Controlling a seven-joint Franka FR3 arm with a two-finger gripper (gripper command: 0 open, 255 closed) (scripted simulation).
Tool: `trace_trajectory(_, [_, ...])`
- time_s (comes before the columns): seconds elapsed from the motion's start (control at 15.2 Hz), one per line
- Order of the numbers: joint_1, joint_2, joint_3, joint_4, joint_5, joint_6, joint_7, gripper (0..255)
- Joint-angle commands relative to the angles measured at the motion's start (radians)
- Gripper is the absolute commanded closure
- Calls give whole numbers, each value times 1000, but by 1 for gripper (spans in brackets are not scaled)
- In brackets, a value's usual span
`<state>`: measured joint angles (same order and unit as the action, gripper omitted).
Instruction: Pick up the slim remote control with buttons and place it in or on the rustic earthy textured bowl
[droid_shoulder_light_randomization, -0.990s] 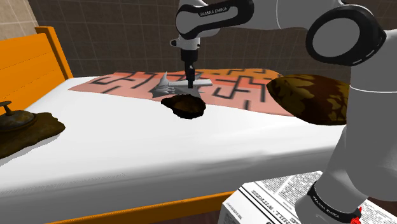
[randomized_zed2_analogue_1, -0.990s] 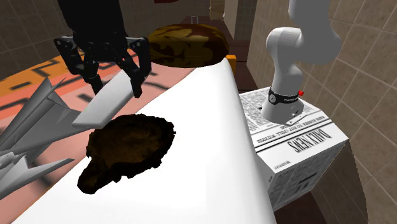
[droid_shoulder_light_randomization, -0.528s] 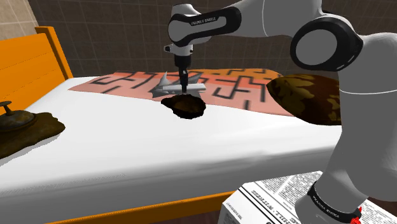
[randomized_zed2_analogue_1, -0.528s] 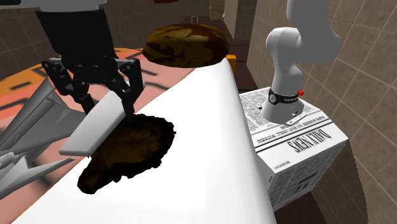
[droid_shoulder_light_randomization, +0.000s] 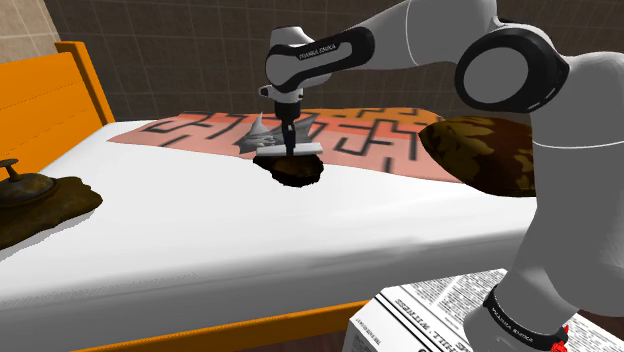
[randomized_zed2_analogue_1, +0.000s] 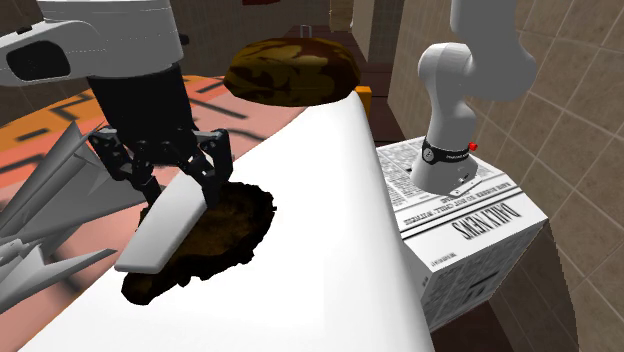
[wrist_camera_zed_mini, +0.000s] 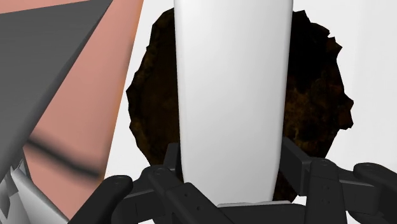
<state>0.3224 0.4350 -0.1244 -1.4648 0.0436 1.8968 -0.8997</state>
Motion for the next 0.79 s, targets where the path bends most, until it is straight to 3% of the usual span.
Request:
trace_trajectory(0.0, [0, 3, 0, -9, 0, 13, 0, 255])
trace_trajectory(0.4, [0, 3, 0, -9, 0, 12, 0, 255])
trace_trajectory(0.46, [0, 3, 0, -9, 0, 12, 0, 0])
trace_trajectory(0.73, [0, 3, 0, -9, 0, 12, 0, 0])
